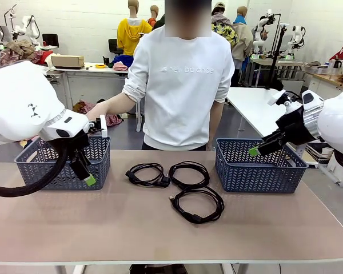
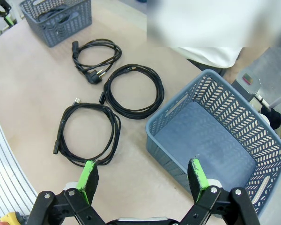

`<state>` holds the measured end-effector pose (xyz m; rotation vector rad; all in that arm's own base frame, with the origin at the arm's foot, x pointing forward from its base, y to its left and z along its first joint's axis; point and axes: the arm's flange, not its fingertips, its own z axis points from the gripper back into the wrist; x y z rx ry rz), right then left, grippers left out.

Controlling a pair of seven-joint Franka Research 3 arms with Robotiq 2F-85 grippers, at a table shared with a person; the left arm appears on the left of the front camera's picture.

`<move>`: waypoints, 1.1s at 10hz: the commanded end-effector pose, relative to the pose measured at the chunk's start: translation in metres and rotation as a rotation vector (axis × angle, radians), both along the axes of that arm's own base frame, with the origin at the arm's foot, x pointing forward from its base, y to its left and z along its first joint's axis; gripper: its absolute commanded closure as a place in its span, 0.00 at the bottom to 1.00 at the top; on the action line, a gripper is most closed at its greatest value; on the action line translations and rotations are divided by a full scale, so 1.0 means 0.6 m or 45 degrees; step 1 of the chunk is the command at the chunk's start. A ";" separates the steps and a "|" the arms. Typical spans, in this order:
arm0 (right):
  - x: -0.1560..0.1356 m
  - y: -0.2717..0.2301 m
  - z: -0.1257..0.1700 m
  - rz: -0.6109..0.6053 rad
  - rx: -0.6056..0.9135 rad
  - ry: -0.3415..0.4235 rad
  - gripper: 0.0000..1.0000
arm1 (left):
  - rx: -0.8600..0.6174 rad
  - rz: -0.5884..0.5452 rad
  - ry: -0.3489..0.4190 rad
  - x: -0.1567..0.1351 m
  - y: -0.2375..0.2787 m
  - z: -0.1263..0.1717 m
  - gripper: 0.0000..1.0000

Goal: Organize the cables according to human instructions.
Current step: Pick up a bundle of cables and place it in the basket indicated by the human.

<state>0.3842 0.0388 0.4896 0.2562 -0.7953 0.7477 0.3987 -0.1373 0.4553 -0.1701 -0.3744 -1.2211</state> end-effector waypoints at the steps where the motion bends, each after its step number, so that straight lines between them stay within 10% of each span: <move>1: 0.001 0.000 0.000 0.001 0.015 0.001 0.00 | -0.001 0.009 0.005 0.001 0.005 0.001 0.00; 11: 0.001 0.000 0.000 0.001 0.015 0.001 0.00 | 0.311 -0.311 -0.093 0.118 -0.155 -0.016 0.00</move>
